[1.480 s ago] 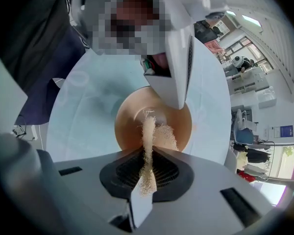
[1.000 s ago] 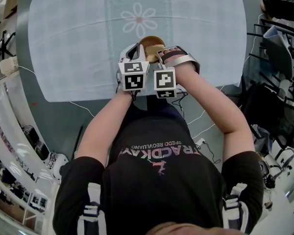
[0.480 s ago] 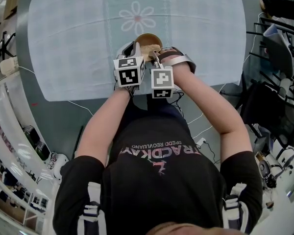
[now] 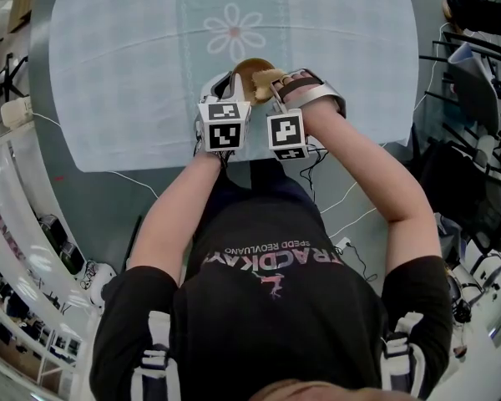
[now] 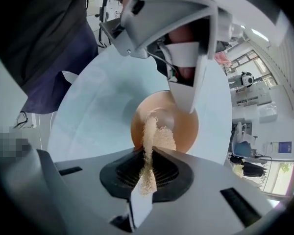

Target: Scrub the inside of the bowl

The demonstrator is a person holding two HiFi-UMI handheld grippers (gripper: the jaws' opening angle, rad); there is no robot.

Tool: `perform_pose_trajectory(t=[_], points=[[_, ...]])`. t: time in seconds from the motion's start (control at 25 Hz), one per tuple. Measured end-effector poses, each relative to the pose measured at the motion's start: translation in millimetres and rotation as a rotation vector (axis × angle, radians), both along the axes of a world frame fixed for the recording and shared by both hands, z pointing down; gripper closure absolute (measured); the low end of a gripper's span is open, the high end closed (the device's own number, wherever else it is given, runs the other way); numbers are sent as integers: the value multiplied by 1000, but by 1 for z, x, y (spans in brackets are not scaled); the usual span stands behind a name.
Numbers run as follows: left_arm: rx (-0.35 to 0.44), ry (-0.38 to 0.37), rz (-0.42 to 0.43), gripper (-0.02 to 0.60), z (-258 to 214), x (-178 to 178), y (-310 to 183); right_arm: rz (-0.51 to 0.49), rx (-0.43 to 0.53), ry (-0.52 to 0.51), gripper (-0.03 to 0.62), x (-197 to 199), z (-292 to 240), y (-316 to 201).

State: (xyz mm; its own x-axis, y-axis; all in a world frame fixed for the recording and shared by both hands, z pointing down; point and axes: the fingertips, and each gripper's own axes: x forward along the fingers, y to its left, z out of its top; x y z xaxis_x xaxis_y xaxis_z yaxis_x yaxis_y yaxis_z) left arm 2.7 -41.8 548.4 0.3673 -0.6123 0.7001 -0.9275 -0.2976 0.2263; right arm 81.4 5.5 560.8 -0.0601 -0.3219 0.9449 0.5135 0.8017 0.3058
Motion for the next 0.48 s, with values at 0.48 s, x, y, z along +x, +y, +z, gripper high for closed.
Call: perform_pose_trajectory(t=[0.48], points=[[63, -51, 75, 552, -4, 5, 4, 40, 141, -90, 562, -28, -8, -42]])
